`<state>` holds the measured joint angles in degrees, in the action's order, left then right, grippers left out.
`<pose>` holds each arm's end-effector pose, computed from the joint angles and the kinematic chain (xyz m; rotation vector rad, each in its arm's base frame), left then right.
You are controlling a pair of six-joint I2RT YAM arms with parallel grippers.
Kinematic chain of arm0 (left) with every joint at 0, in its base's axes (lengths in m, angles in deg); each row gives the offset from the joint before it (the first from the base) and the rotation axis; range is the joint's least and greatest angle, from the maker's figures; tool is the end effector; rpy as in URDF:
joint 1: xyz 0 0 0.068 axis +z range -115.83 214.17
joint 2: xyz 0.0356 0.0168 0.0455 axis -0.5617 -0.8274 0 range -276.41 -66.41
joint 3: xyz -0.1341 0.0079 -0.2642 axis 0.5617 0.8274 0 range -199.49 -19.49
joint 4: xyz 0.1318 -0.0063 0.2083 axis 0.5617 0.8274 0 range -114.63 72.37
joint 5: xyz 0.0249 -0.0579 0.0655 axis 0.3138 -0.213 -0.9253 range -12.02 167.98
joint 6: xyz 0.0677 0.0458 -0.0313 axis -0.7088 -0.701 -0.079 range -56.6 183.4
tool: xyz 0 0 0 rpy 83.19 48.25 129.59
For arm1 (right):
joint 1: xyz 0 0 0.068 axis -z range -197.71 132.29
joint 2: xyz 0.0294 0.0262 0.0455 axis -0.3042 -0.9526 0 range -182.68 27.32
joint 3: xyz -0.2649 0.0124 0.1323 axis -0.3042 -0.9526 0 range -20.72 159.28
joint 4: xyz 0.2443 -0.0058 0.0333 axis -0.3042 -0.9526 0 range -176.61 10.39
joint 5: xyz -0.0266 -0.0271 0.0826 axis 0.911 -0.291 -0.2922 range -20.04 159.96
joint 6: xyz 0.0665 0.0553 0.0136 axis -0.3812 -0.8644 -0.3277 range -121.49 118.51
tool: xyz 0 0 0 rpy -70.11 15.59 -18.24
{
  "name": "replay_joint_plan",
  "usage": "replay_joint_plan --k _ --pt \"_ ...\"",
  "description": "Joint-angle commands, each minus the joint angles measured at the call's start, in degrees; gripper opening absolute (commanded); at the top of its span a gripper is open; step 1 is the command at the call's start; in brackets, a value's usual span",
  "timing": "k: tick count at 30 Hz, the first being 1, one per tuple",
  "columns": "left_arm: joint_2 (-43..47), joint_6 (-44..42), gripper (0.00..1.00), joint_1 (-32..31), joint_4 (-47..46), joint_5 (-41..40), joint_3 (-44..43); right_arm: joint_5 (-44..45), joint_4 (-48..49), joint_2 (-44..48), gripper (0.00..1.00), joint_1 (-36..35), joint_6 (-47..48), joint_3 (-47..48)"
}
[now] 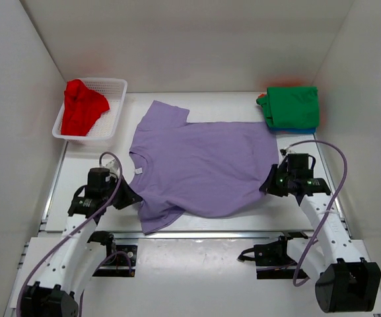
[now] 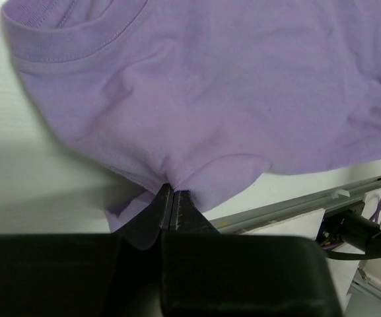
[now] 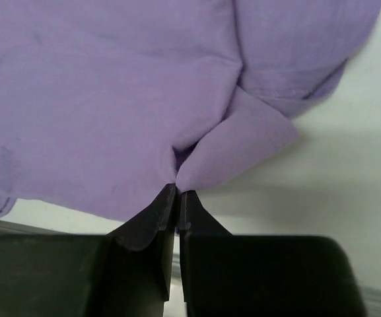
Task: Fold and stack the t-shirts
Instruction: Flatten out the tshirt
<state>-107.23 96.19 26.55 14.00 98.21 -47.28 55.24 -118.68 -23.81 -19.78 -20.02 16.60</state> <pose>0.1249 -0.0438 0.1937 -0.3993 2.5103 -0.7294 0.1651 0.0257 0.2227 0.2515 2.4993 0.4696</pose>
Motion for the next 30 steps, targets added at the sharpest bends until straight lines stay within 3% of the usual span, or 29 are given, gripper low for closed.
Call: replay_joint_plan --k 1,3,9,13,15,16,22,30 --pt "3.8 2.5 0.00 0.3 1.0 -1.6 3.0 0.0 -3.4 -0.3 0.00 2.0 -0.7 -1.9" --pt "4.4 2.5 0.00 0.5 0.9 -1.9 4.0 -1.6 -3.3 -1.7 0.00 4.7 0.1 -2.5" --pt "3.2 2.3 0.00 0.8 1.1 -2.1 -0.5 0.6 -2.7 -4.7 0.00 2.8 0.0 -0.2" --pt "-0.8 0.7 0.00 2.2 1.1 -2.6 -4.0 -2.8 -0.7 -5.9 0.00 4.3 2.1 0.8" --pt "-2.2 -0.9 0.00 3.0 0.5 -2.8 -5.5 -6.3 -0.3 -7.3 0.07 4.0 3.6 1.1" --pt "-2.9 -0.9 0.00 3.5 0.7 -3.3 -6.1 -8.5 -0.3 -8.5 0.16 3.6 4.9 1.6" --pt "-5.3 -3.5 0.00 5.4 0.8 -4.4 -9.1 -2.9 -1.3 -8.8 0.45 4.4 2.7 3.5" --pt "-5.3 -4.4 0.00 5.9 1.1 -5.1 -8.6 6.4 -1.6 -11.2 0.47 6.8 1.1 2.8"
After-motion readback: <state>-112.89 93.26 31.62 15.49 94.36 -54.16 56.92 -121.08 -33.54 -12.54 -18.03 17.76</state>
